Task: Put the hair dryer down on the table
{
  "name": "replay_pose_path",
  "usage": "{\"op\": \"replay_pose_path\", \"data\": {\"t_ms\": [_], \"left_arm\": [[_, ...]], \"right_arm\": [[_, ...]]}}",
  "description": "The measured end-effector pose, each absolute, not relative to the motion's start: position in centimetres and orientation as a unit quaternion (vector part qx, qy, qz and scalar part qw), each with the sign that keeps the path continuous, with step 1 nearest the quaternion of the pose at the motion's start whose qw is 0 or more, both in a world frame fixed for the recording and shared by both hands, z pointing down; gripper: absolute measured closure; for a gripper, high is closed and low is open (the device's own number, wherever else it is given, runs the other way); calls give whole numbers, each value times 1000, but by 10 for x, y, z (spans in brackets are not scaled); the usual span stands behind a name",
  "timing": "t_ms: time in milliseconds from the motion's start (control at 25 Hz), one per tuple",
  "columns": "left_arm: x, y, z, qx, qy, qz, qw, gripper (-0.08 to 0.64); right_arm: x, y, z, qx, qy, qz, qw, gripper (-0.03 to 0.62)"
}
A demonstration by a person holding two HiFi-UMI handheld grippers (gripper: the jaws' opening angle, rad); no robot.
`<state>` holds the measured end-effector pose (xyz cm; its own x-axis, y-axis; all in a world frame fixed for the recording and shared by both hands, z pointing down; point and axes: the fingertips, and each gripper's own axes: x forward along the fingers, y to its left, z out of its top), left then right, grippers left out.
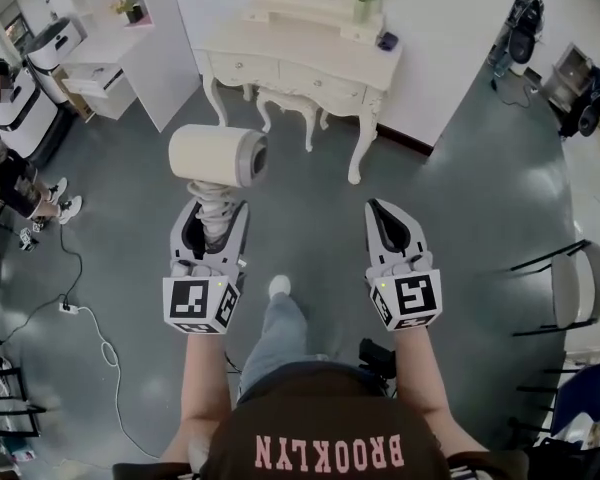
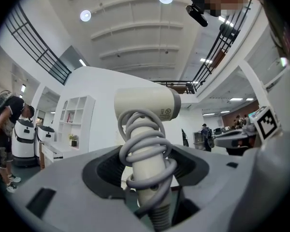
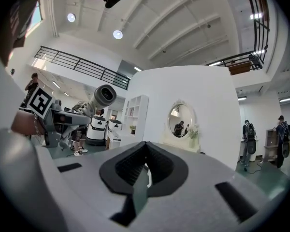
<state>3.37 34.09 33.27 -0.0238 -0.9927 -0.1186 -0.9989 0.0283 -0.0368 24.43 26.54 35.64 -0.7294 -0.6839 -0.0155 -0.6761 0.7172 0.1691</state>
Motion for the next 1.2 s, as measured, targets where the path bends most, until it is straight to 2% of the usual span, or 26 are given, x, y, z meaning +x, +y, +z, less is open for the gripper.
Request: {"op": "replay_pose_path", "data": {"t_ms": [600,880,1200], "left_arm": [[-113,117,314,-729,680,46,64,291],[-151,60,324,-726,685,45,51,293],[-182,-29,338,-718,693,39,42,291]], "right_arm": [[87,53,345,401,-913,-76,20,594],[57,-2,365,405,-912,-61,40,594],[32,-97,374,406,-913,-37,22,594]]}}
